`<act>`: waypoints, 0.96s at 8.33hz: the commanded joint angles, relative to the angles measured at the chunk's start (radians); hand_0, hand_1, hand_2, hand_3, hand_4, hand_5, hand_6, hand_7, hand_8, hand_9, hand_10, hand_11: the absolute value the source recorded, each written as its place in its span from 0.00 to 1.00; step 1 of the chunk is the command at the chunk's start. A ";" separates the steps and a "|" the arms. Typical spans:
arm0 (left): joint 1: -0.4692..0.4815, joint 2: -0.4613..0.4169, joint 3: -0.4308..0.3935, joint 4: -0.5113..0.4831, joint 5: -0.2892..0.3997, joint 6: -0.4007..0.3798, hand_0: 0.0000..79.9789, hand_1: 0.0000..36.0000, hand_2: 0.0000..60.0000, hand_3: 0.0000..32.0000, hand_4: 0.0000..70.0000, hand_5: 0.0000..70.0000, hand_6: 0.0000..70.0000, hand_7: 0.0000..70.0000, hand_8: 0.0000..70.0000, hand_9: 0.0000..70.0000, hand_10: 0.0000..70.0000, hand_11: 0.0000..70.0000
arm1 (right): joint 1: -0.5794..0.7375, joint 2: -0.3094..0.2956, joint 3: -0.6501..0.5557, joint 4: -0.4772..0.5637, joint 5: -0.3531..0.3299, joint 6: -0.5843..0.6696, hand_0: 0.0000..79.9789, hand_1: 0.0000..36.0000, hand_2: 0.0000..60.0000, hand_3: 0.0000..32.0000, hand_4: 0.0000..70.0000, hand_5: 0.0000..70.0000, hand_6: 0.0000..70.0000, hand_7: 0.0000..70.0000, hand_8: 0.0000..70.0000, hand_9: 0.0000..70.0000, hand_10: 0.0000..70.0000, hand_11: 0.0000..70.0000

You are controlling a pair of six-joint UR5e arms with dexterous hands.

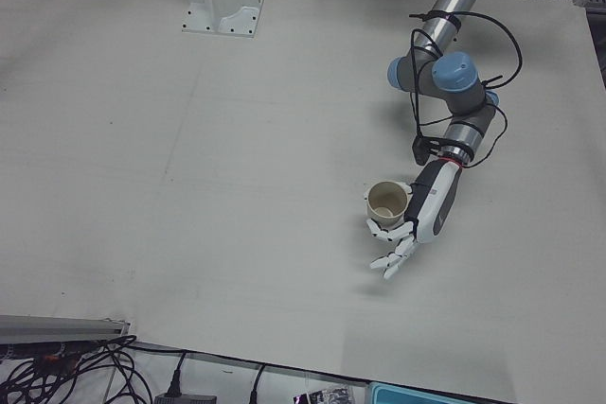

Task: Pour water
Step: 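Reach the right hand to the other paper cup and grasp it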

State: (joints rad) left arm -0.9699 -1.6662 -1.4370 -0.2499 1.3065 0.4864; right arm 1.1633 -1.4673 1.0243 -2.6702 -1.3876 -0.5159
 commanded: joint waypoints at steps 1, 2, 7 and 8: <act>-0.003 0.010 -0.008 0.001 -0.015 -0.023 0.72 1.00 1.00 0.00 1.00 1.00 0.15 0.29 0.12 0.08 0.15 0.24 | -0.086 0.002 0.026 0.000 0.048 -0.039 0.63 0.36 0.00 0.00 0.08 0.25 0.12 0.23 0.07 0.05 0.05 0.09; -0.003 0.010 -0.006 0.006 -0.029 -0.032 0.72 1.00 1.00 0.00 1.00 1.00 0.15 0.28 0.12 0.08 0.15 0.24 | -0.088 0.001 0.069 -0.002 0.048 -0.070 0.64 0.39 0.00 0.00 0.08 0.25 0.11 0.24 0.06 0.05 0.04 0.09; -0.003 0.046 -0.002 0.001 -0.032 -0.055 0.71 0.95 1.00 0.00 1.00 1.00 0.14 0.27 0.12 0.08 0.15 0.23 | -0.140 0.004 0.245 -0.167 0.053 -0.150 0.78 0.60 0.11 0.00 0.44 0.68 0.51 0.73 0.43 0.59 0.34 0.52; -0.003 0.046 -0.003 0.000 -0.032 -0.057 0.70 0.93 1.00 0.00 1.00 1.00 0.14 0.27 0.12 0.08 0.16 0.24 | -0.133 0.002 0.311 -0.213 0.051 -0.151 0.94 0.70 0.20 0.00 0.45 0.90 0.72 0.93 0.64 0.86 0.63 0.92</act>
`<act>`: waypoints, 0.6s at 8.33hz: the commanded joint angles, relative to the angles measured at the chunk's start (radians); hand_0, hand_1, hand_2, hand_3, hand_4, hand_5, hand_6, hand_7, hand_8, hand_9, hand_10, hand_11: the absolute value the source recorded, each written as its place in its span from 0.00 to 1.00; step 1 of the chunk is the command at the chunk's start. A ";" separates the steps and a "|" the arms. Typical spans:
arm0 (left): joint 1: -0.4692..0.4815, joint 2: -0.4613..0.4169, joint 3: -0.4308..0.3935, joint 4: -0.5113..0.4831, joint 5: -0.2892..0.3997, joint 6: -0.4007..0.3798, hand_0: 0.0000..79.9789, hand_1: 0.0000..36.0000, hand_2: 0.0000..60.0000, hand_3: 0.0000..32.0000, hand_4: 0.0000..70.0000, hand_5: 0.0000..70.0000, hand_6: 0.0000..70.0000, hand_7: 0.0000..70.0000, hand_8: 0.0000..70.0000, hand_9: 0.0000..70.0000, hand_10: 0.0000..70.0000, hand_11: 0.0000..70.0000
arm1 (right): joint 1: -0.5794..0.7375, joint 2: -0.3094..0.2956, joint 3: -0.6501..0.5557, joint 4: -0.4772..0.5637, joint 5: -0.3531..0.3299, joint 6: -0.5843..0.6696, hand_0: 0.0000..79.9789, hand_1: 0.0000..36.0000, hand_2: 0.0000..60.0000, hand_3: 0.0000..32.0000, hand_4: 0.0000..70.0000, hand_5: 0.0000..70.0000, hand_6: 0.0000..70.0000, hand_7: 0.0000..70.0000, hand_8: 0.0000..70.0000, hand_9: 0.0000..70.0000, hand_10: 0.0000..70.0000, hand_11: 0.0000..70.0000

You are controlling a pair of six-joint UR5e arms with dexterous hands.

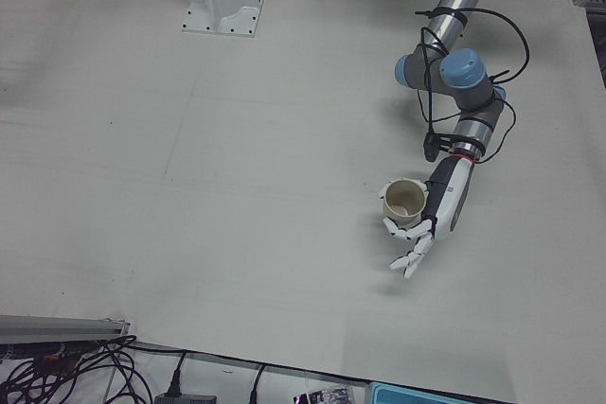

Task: Pour water
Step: 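Reach the right hand to the other paper cup and grasp it, then bring both held cups toward the table centre, right cup above left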

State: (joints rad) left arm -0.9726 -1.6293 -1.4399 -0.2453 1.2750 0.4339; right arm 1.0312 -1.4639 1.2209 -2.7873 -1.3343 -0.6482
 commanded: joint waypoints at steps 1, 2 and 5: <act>0.000 0.009 -0.022 0.000 0.004 -0.003 0.71 0.93 1.00 0.00 1.00 1.00 0.14 0.27 0.12 0.08 0.16 0.24 | 0.038 -0.013 0.250 -0.162 -0.003 -0.018 1.00 0.96 0.44 0.00 0.40 1.00 0.90 1.00 0.84 1.00 0.86 1.00; 0.005 -0.001 -0.042 0.024 0.003 0.005 0.73 0.96 1.00 0.00 1.00 1.00 0.15 0.28 0.12 0.08 0.15 0.23 | 0.070 -0.016 0.393 -0.313 -0.011 -0.018 1.00 1.00 0.54 0.00 0.30 1.00 0.91 1.00 0.87 1.00 0.95 1.00; 0.075 -0.108 -0.166 0.200 -0.003 0.052 0.75 1.00 1.00 0.00 1.00 1.00 0.16 0.29 0.13 0.09 0.15 0.24 | 0.058 0.097 0.592 -0.602 -0.003 -0.022 1.00 1.00 0.50 0.00 0.32 0.97 0.93 0.98 0.82 1.00 0.88 1.00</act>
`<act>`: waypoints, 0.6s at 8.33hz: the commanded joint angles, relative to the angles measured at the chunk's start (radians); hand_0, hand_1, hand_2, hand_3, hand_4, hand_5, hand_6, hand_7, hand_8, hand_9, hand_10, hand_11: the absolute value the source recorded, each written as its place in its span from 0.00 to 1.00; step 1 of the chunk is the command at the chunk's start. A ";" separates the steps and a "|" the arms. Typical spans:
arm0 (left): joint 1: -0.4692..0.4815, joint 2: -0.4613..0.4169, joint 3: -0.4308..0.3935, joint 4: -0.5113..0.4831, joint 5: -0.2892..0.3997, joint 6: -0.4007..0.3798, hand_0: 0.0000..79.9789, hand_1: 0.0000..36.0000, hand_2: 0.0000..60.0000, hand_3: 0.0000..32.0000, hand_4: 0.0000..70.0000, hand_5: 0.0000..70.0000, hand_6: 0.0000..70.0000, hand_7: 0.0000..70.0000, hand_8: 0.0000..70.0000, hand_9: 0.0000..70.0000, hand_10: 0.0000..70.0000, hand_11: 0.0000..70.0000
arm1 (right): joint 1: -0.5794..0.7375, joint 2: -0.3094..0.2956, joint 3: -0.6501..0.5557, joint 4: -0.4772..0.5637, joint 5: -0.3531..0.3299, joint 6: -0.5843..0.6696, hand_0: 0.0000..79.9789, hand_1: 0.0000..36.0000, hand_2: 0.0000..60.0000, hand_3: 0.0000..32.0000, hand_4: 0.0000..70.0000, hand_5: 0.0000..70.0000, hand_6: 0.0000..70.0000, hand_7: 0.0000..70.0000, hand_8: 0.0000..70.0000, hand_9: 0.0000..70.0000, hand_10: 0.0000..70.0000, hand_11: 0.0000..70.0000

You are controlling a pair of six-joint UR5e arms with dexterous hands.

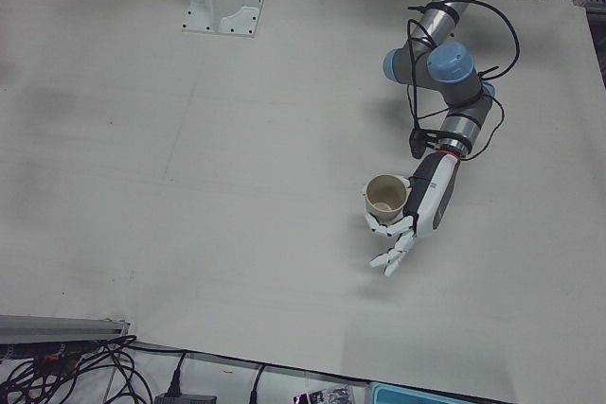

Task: Pour water
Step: 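Bring both held cups toward the table centre, right cup above left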

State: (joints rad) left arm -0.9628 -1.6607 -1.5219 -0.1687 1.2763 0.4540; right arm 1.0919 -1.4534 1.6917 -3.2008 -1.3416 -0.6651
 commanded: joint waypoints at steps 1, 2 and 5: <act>0.129 -0.141 -0.093 0.170 -0.006 0.063 0.77 1.00 1.00 0.00 1.00 1.00 0.17 0.29 0.13 0.08 0.15 0.24 | -0.013 0.111 0.149 -0.224 0.005 -0.033 1.00 1.00 0.50 0.00 0.38 0.99 0.94 0.99 0.80 0.99 0.83 1.00; 0.183 -0.227 -0.093 0.219 -0.006 0.112 0.77 1.00 1.00 0.00 1.00 1.00 0.17 0.29 0.13 0.08 0.15 0.24 | -0.021 0.142 0.178 -0.264 0.009 -0.069 1.00 1.00 0.48 0.00 0.40 0.99 0.95 1.00 0.80 0.98 0.81 1.00; 0.384 -0.466 -0.064 0.363 -0.006 0.251 0.78 1.00 1.00 0.00 1.00 1.00 0.18 0.29 0.14 0.09 0.16 0.25 | -0.047 0.267 0.209 -0.426 0.009 -0.114 1.00 1.00 0.55 0.00 0.48 1.00 1.00 1.00 0.79 0.96 0.79 1.00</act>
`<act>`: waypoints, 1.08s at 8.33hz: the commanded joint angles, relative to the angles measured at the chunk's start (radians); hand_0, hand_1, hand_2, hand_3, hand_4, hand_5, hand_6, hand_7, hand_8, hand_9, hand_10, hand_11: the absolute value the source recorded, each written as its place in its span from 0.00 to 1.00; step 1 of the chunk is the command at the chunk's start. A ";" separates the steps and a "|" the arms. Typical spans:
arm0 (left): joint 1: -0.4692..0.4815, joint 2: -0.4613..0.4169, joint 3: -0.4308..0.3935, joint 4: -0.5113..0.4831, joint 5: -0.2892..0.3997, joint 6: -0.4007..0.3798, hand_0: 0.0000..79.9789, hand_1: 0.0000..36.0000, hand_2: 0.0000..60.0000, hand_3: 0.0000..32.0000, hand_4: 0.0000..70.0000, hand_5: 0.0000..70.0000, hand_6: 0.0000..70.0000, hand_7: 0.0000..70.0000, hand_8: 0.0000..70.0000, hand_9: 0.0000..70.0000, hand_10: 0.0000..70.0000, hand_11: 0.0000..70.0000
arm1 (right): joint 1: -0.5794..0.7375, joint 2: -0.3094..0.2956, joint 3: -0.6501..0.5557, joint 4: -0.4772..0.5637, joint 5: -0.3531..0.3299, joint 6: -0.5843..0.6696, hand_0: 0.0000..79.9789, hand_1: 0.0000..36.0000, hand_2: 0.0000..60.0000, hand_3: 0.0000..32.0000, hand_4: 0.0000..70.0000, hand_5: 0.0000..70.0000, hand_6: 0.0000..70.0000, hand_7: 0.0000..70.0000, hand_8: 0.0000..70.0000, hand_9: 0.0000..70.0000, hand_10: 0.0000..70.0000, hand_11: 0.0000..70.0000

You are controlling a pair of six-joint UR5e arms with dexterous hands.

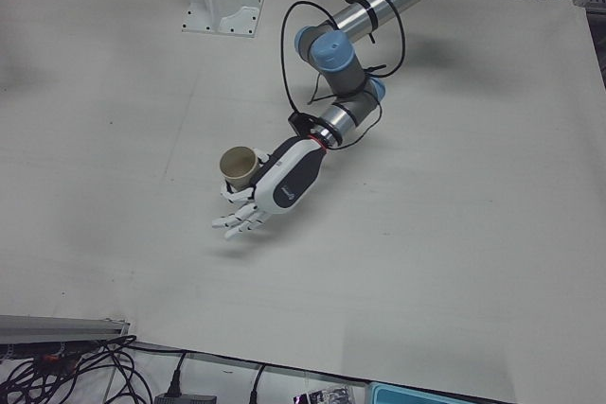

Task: Pour water
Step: 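Bring both held cups toward the table centre, right cup above left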

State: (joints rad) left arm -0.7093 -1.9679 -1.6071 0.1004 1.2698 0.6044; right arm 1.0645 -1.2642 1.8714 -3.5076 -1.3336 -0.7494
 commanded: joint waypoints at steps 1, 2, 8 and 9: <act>0.148 -0.246 0.071 0.140 0.000 0.116 0.77 1.00 1.00 0.00 1.00 1.00 0.20 0.29 0.14 0.09 0.16 0.26 | -0.044 0.124 0.060 -0.195 0.014 -0.056 1.00 1.00 0.55 0.00 0.51 1.00 1.00 1.00 0.77 0.93 0.76 1.00; 0.148 -0.344 0.182 0.143 0.014 0.114 0.77 1.00 1.00 0.00 1.00 1.00 0.21 0.30 0.14 0.09 0.16 0.26 | -0.076 0.181 0.068 -0.250 0.014 -0.077 1.00 1.00 0.63 0.00 0.55 1.00 1.00 1.00 0.77 0.92 0.74 1.00; 0.148 -0.598 0.343 0.223 0.059 0.117 0.82 1.00 1.00 0.00 1.00 1.00 0.30 0.36 0.17 0.12 0.17 0.27 | -0.307 0.365 -0.073 -0.481 0.039 -0.156 1.00 1.00 1.00 0.00 0.80 1.00 1.00 1.00 0.78 0.93 0.75 1.00; 0.148 -0.612 0.342 0.240 0.059 0.117 0.80 1.00 1.00 0.00 1.00 1.00 0.30 0.36 0.17 0.12 0.17 0.27 | -0.307 0.379 -0.092 -0.487 0.057 -0.157 1.00 1.00 1.00 0.00 0.82 1.00 1.00 1.00 0.78 0.92 0.79 1.00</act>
State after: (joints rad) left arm -0.5618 -2.5340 -1.2669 0.3017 1.3279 0.7205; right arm 0.7823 -0.9243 1.8594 -3.9651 -1.3023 -0.8995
